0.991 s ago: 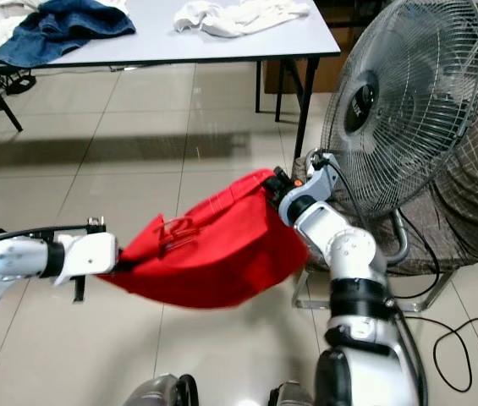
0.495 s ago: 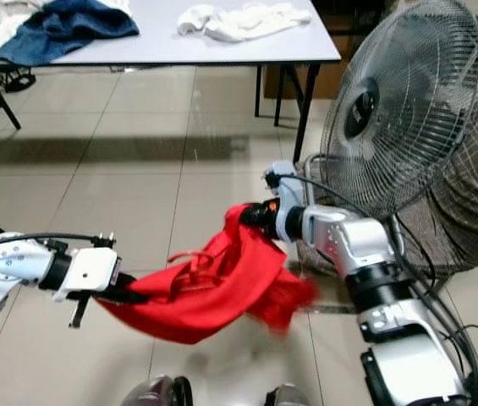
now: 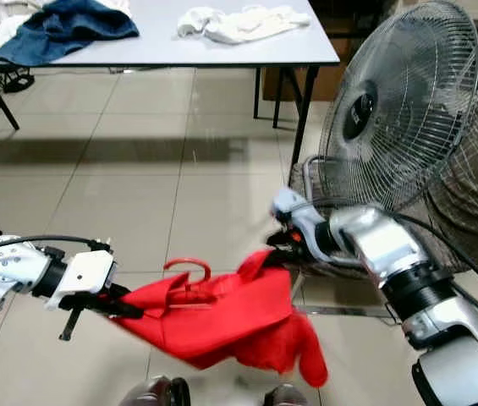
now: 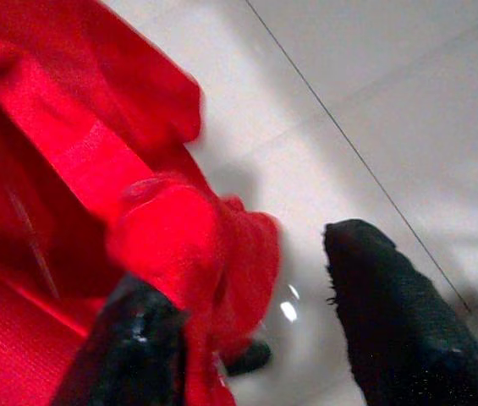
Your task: Hang hanger
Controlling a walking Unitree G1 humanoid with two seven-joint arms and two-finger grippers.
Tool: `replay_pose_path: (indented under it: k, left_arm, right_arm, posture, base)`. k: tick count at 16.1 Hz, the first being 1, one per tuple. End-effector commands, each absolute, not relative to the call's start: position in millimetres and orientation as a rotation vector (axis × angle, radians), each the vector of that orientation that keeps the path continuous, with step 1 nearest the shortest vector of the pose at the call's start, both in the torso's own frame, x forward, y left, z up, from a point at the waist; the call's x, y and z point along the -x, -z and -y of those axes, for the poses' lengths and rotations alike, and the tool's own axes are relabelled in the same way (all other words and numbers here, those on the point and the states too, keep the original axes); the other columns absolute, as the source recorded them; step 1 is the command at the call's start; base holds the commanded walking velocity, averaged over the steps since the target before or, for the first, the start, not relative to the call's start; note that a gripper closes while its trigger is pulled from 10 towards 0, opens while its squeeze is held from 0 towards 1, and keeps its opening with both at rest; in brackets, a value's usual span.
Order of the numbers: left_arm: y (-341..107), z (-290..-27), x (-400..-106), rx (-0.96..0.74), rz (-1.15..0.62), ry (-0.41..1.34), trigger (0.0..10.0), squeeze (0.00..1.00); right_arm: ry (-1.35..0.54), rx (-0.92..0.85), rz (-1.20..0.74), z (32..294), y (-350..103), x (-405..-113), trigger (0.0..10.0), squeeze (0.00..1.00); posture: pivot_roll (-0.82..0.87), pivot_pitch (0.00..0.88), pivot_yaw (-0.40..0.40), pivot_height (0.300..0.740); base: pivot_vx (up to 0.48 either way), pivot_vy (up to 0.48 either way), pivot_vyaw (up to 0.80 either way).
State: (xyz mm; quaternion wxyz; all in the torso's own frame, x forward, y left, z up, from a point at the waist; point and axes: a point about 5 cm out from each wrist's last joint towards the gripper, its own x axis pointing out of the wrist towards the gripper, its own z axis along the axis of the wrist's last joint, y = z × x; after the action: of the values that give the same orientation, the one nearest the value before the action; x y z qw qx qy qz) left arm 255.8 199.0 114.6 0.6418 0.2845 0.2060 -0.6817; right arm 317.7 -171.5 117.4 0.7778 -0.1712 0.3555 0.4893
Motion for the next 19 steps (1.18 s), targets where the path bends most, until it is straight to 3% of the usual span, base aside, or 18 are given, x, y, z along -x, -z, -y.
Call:
replay_pose_path:
  k: [1,3,6,7,8,10,11,14,15,16,19]
  left_arm:
    - [-122.7,-202.5,-257.6,-0.648,-0.464,1.548,0.0,0.0]
    - [-122.8,-204.6,-257.4,-0.636,-0.498,1.544,0.0,0.0]
    - [-123.4,-211.7,-259.6,-0.618,-0.538,1.516,0.0,0.0]
    - [-124.0,-214.1,-262.1,-0.625,-0.535,1.491,0.0,0.0]
    - [-124.4,-214.6,-263.9,-0.624,-0.525,1.472,0.0,0.0]
    - [-125.2,-214.1,-265.6,-0.621,-0.511,1.457,0.0,0.0]
    - [-126.5,-213.9,-267.6,-0.619,-0.491,1.433,0.0,0.0]
    - [-129.0,-218.4,-271.1,-0.586,-0.471,1.364,0.0,0.0]
    - [-129.9,-220.8,-272.4,-0.575,-0.468,1.339,0.0,0.0]
    - [-130.8,-223.9,-274.0,-0.563,-0.465,1.311,0.0,0.0]
    - [-133.3,-227.8,-276.5,-0.536,-0.453,1.264,0.0,0.0]
  right_arm:
    - [-1.102,0.426,-0.743,165.9,-124.0,-317.0,10.0,1.0]
    - [-1.202,0.481,-0.757,163.6,-126.1,-308.4,10.0,1.0]
    - [-1.272,0.256,-0.628,163.3,-151.8,-314.3,10.0,1.0]
    - [-1.053,0.253,-0.652,176.6,-149.3,-330.3,10.0,1.0]
    - [-0.961,0.228,-0.671,182.5,-145.0,-334.5,10.0,1.0]
    - [-1.044,0.094,-0.627,175.9,-147.5,-328.1,10.0,1.0]
    - [-1.073,0.022,-0.518,174.6,-154.4,-326.4,10.0,1.0]
    - [-0.992,0.205,0.017,173.8,-195.0,-323.4,10.0,1.0]
    - [-0.914,0.271,0.152,171.9,-203.6,-319.1,10.0,0.71]
    - [-0.871,0.261,0.226,168.6,-204.8,-311.7,10.0,0.0]
    - [-0.852,0.264,0.293,160.4,-192.3,-293.2,10.0,0.0]
  posture:
    - [-0.07,0.074,0.044,0.74]
    - [-0.07,0.074,0.046,0.74]
    - [-0.07,0.071,0.052,0.74]
    - [-0.07,0.07,0.052,0.74]
    - [-0.07,0.069,0.052,0.74]
    - [-0.07,0.069,0.048,0.74]
    - [-0.07,0.07,0.045,0.74]
    - [-0.07,0.075,0.044,0.74]
    - [-0.07,0.075,0.044,0.74]
    - [-0.07,0.077,0.05,0.74]
    - [-0.07,0.083,0.056,0.74]
  base:
    - [0.0,0.0,0.0]
    - [0.0,0.0,0.0]
    - [0.0,0.0,0.0]
    - [0.0,0.0,0.0]
    - [0.0,0.0,0.0]
    - [0.0,0.0,0.0]
    - [0.0,0.0,0.0]
    - [0.0,0.0,0.0]
    - [0.0,0.0,0.0]
    - [0.0,0.0,0.0]
    - [0.0,0.0,0.0]
